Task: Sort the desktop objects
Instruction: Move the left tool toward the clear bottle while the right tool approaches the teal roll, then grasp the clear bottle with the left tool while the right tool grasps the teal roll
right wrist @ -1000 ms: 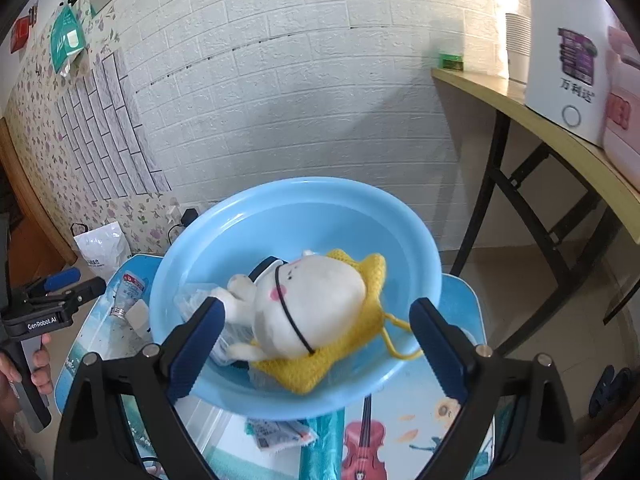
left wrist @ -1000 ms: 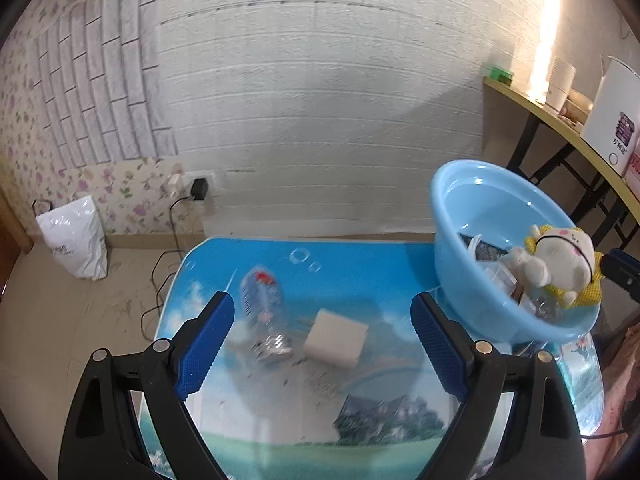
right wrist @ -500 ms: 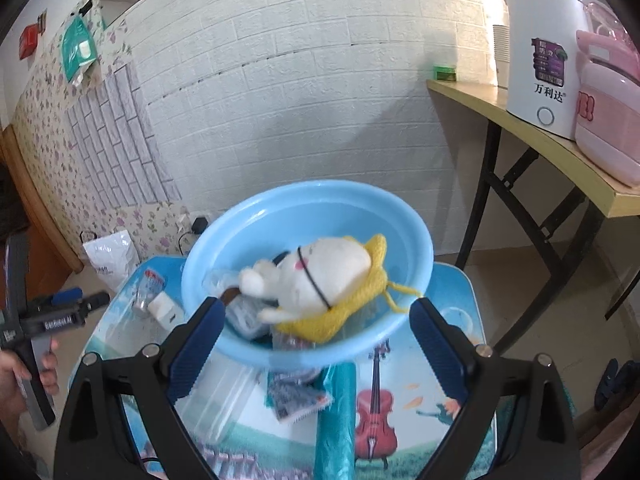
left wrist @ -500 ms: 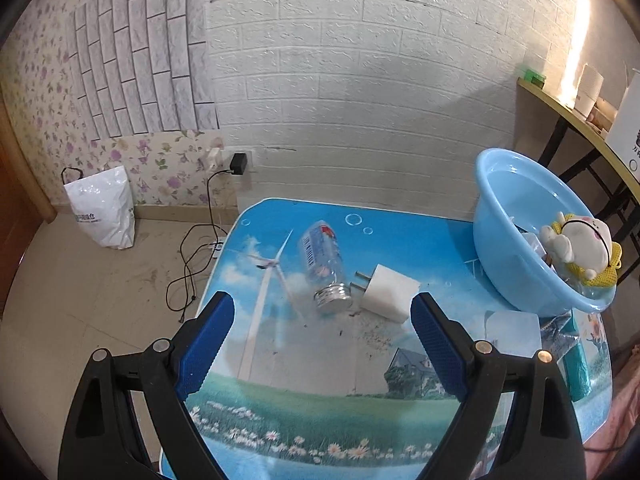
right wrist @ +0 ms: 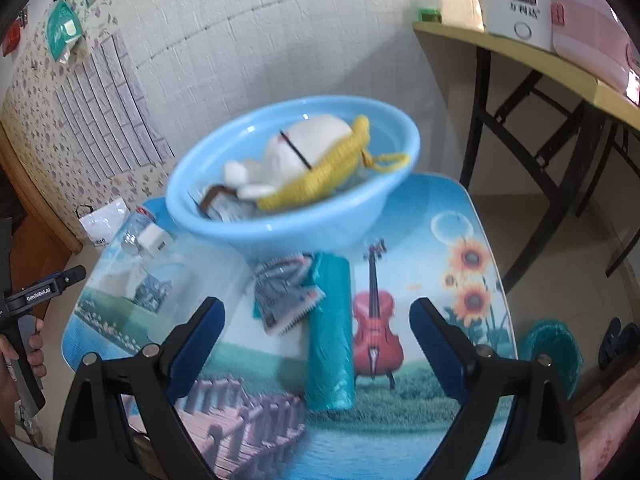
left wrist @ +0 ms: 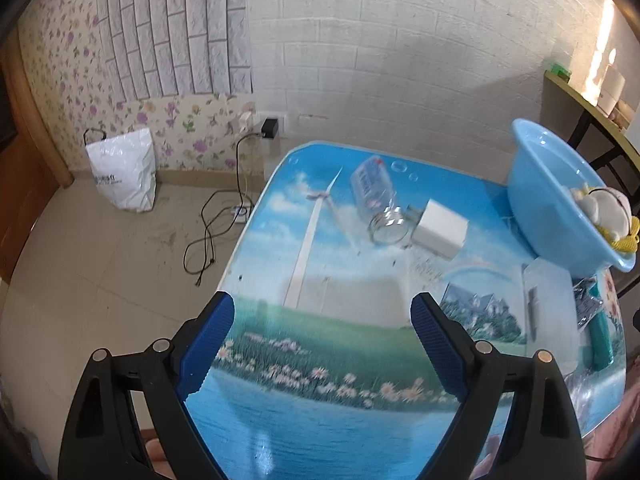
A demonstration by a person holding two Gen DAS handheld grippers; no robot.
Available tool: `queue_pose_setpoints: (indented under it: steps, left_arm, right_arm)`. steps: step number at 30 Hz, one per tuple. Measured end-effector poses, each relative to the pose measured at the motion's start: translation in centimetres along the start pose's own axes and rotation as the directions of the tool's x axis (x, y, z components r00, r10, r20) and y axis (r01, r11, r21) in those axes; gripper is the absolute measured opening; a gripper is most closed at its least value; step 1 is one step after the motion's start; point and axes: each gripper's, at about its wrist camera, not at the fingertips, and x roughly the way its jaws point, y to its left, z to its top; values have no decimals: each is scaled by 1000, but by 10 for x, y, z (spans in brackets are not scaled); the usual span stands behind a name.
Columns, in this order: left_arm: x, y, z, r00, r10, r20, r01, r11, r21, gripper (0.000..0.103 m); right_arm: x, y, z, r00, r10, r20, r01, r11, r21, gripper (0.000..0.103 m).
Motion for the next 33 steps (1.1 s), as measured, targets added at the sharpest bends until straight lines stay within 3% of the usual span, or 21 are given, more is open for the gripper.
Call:
queue_pose_setpoints:
  steps: [20,24,26,30,32,33]
  left_arm:
    - [30,-6,-7,998,-32,-58,32,999,-1,90]
    - [39,-12,-1,998,-25,-54,26,999,19,90]
    - [45,-13,3,998,-26,-52,27,1000,14,90]
    - [54,-16,12,998,-42,-56,42,999,4,90]
    - [58,-16,18,998,-47,-48,47,999,-1,90]
    - [59,-17,21,998,-49,-46,49,999,-2,90]
  right_arm:
    - [34,-8,-9,992,-74,-99,75,997,-3,95]
    - [40,-15,-13,992,-59,-111,63,997,36,83]
    - [46,-16,-16,990,-53,-132,57,998,26,68]
    - [51,-18,-16,989,-40,-142,42,999,15,51]
    - [52,-22,-14,989,-11,-144,15,999,30,34]
    - [52,-23,-13,989,-11,-146,15,999,29,34]
